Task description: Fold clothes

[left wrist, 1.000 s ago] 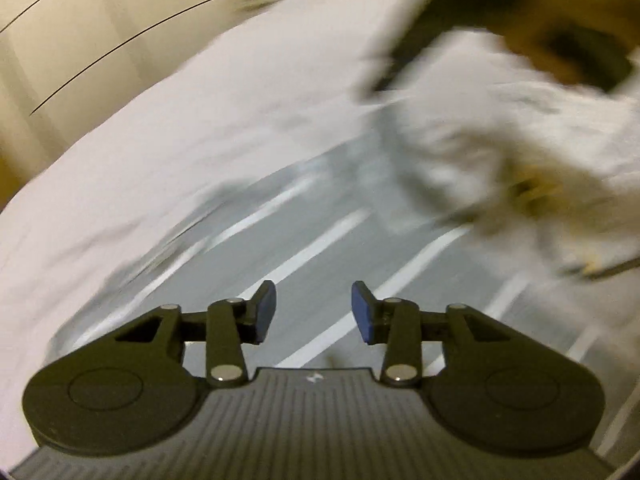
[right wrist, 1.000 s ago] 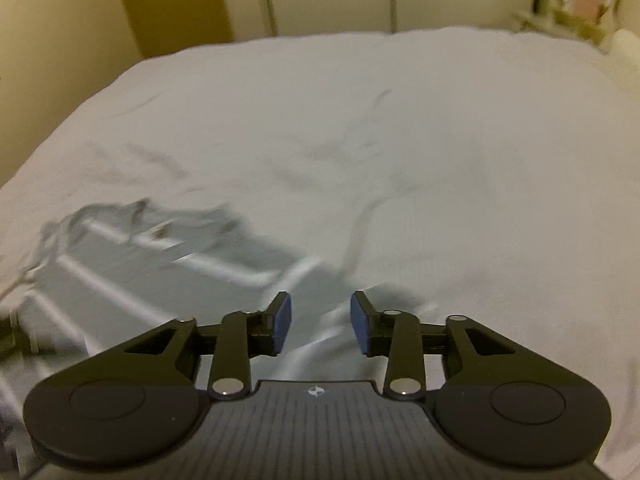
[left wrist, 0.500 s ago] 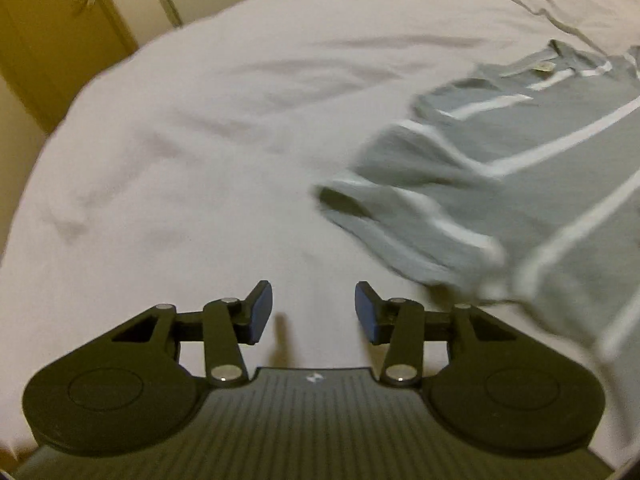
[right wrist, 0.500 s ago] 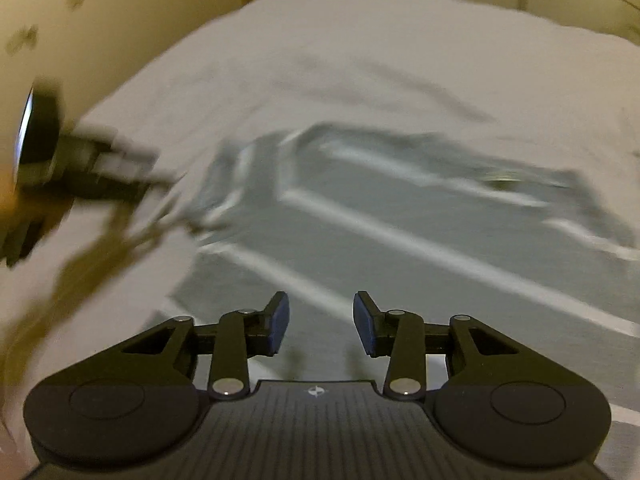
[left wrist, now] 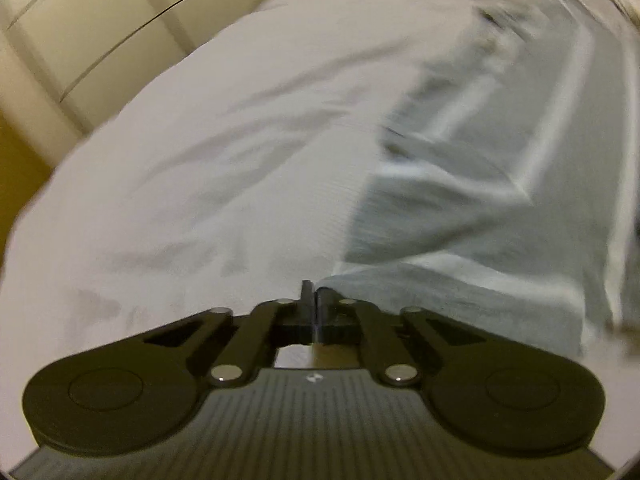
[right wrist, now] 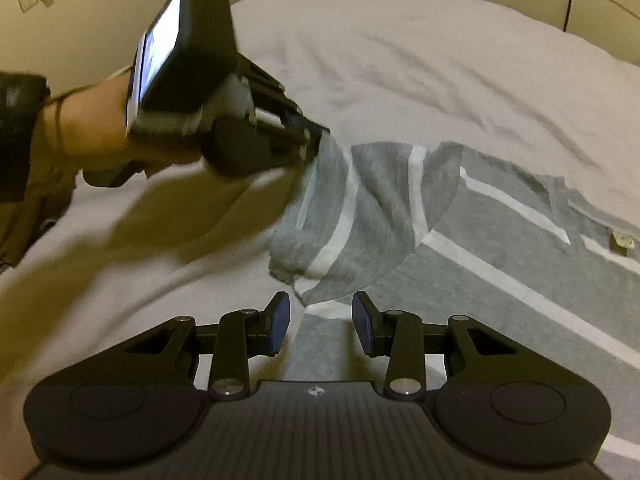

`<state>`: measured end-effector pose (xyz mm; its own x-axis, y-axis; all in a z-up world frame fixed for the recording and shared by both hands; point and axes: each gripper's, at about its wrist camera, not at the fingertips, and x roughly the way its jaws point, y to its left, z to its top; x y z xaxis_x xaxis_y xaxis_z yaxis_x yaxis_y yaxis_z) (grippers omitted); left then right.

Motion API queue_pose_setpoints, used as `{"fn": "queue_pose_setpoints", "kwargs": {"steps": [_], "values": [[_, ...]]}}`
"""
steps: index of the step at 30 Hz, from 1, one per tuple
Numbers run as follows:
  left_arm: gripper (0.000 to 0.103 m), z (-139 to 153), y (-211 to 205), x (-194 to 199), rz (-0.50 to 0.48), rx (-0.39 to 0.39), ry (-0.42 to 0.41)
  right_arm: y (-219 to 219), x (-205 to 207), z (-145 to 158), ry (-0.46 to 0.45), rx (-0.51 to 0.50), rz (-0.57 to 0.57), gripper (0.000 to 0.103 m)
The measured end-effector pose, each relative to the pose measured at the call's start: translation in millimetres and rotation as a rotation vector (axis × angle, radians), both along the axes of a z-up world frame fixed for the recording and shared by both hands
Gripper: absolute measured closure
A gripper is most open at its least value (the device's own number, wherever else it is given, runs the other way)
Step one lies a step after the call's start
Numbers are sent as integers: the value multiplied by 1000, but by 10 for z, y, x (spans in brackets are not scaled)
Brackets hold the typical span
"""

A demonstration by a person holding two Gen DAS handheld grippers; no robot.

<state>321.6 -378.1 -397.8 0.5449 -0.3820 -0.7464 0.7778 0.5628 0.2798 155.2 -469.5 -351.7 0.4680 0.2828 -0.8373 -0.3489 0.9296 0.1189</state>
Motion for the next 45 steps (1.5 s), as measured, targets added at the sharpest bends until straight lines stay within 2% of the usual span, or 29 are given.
{"fn": "queue_pose_setpoints", "kwargs": {"steps": [2,4,9,15,16,17,18,19,24,26,28,30,33,35,40,42,45], "values": [[101,2,86,155,57,-53,68,134,45,-50,-22,-39,28,64],[101,-18,97,205,56,-66,99,301,64,-94,-55,-91,77,64],[101,-71,95,215,51,-82,121,709,79,-299,-107,-270,219,66],[100,-68,126,282,69,-119,149,937,132,-545,-165,-451,294,66],[100,-62,122,292,69,-122,152,947,150,-563,-166,-463,291,70],[100,-54,117,298,67,-123,153,937,169,-548,-155,-461,278,76],[100,-43,115,301,64,-124,154,925,187,-528,-143,-458,264,94],[100,-26,120,299,59,-125,155,913,206,-508,-131,-455,250,102],[98,71,239,241,10,-101,133,800,178,-143,-98,-259,248,99],[96,24,291,241,9,-78,141,772,204,-207,-74,-238,245,98],[91,-13,320,226,16,-72,143,744,231,-281,-51,-220,243,80],[84,-19,345,203,29,-72,132,715,193,-281,-44,-186,234,71],[80,-8,441,171,45,-79,125,668,18,-147,-66,-104,212,70],[81,27,540,135,78,-80,108,554,-127,-43,-72,-46,150,70],[84,247,696,-12,172,-164,78,183,-298,2,-39,4,-39,70],[83,313,645,-87,164,-218,106,94,-206,-73,-10,1,-87,70],[83,289,423,-161,103,-276,190,-3,-66,-131,-18,-12,-114,70]]}}
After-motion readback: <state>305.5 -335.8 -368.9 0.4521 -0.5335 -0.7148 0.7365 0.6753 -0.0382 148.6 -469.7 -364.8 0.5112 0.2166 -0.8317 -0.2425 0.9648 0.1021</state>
